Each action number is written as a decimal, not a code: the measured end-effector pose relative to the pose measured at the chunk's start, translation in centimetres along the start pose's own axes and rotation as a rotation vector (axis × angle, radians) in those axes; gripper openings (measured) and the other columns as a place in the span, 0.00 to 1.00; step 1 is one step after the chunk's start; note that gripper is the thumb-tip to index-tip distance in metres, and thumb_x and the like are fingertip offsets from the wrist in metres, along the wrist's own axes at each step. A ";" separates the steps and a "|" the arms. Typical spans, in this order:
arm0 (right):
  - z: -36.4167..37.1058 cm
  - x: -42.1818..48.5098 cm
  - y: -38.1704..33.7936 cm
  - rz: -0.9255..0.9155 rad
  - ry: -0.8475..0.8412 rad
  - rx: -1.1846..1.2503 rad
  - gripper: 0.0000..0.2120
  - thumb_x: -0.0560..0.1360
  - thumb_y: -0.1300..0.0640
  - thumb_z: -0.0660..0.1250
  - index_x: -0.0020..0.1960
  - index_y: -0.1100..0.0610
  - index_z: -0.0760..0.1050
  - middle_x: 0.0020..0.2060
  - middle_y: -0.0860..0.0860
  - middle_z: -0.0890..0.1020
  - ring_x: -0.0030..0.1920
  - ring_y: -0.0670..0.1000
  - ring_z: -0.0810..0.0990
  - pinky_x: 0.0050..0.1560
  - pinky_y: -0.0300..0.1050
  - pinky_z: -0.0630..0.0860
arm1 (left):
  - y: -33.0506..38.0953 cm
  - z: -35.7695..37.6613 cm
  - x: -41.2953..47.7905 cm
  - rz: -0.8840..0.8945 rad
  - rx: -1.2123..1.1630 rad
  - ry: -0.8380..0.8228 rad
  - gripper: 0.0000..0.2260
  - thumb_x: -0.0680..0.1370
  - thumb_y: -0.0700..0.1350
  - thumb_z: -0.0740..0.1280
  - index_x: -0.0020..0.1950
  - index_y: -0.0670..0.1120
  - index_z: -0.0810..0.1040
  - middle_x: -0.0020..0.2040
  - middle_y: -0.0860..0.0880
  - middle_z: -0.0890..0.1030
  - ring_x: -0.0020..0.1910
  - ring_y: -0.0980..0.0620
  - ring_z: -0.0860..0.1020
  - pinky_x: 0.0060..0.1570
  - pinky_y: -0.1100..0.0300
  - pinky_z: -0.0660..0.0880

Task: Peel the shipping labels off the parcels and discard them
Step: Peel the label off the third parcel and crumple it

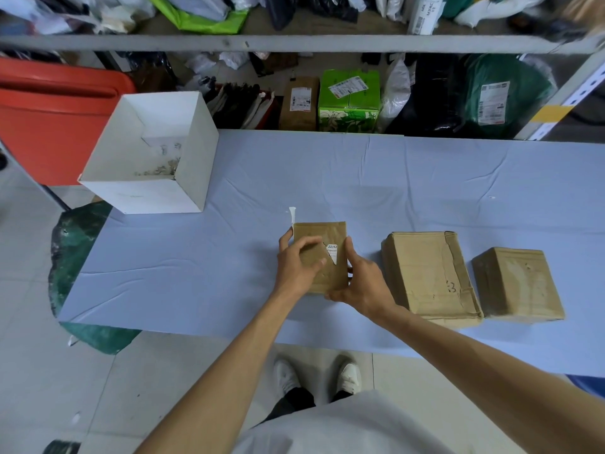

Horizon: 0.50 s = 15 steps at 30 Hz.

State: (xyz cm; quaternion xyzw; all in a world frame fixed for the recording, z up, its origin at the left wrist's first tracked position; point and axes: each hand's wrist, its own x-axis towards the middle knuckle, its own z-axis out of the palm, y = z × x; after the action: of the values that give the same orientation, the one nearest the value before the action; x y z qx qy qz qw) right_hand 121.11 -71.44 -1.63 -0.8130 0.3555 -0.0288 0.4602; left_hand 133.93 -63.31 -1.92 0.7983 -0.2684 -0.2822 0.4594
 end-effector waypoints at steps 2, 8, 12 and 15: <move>0.0 0.0 0.0 0.006 -0.002 -0.004 0.60 0.61 0.59 0.81 0.79 0.54 0.43 0.56 0.51 0.81 0.50 0.52 0.82 0.51 0.51 0.80 | 0.3 0.1 -0.1 -0.018 0.012 -0.008 0.15 0.70 0.38 0.74 0.55 0.51 0.82 0.72 0.50 0.61 0.67 0.59 0.70 0.67 0.62 0.68; 0.0 -0.2 0.1 0.006 -0.008 -0.010 0.60 0.62 0.59 0.81 0.79 0.53 0.42 0.56 0.51 0.81 0.49 0.51 0.82 0.51 0.49 0.81 | 0.7 0.1 -0.3 -0.035 0.041 -0.040 0.11 0.71 0.39 0.74 0.51 0.51 0.84 0.73 0.52 0.59 0.71 0.51 0.65 0.70 0.54 0.66; -0.2 -0.1 0.0 0.018 -0.012 0.004 0.60 0.62 0.60 0.81 0.79 0.53 0.42 0.56 0.51 0.81 0.49 0.51 0.82 0.51 0.50 0.81 | 1.0 0.4 -0.3 -0.031 0.035 -0.012 0.07 0.69 0.38 0.75 0.44 0.49 0.84 0.72 0.51 0.60 0.69 0.53 0.69 0.68 0.57 0.67; -0.2 -0.3 -0.1 0.013 -0.016 -0.002 0.60 0.62 0.60 0.81 0.79 0.53 0.42 0.57 0.51 0.81 0.50 0.51 0.82 0.51 0.50 0.81 | 0.9 0.5 -0.2 -0.027 0.023 0.034 0.10 0.69 0.40 0.76 0.48 0.49 0.82 0.70 0.50 0.64 0.66 0.56 0.71 0.64 0.64 0.67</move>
State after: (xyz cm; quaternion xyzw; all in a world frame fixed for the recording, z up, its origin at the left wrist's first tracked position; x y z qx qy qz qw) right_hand 120.88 -71.41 -1.36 -0.8113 0.3570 -0.0190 0.4625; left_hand 133.31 -63.86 -1.28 0.8120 -0.2529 -0.2716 0.4506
